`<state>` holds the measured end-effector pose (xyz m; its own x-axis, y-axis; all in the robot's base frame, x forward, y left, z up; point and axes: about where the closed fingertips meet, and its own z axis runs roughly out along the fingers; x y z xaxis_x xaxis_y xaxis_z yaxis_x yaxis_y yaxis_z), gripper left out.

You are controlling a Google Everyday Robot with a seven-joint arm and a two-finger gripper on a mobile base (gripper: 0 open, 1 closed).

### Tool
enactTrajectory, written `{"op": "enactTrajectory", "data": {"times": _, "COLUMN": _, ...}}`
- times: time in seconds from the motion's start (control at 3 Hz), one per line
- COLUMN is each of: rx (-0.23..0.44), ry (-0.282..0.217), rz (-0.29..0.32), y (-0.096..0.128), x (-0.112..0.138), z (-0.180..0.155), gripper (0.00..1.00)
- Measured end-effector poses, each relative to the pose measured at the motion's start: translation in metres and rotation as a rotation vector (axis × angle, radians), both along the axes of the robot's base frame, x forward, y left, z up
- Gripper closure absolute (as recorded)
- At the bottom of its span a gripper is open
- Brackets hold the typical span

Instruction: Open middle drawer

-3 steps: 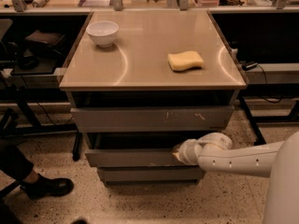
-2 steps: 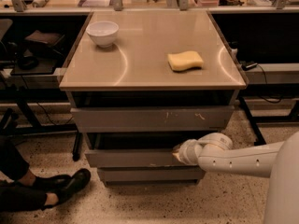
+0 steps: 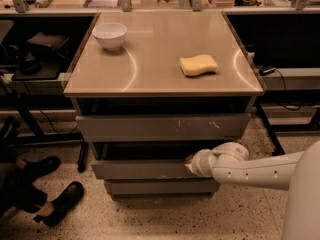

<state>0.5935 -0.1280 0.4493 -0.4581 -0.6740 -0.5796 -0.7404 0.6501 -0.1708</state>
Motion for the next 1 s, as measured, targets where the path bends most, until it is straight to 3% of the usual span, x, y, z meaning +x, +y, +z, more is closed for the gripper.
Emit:
{"op": "enactTrajectory", "data": {"times": 0.67, "rx": 0.000, "ry": 0.000, "rz": 0.000, "y": 0.0000, "x": 0.0000, "z": 0.0000, "gripper": 0.11}}
{"op": "enactTrajectory", "data": {"times": 1.0, "rx": 0.000, "ry": 0.000, "rz": 0.000, "y": 0.0000, "x": 0.0001, "z": 0.0000, "gripper": 0.00}}
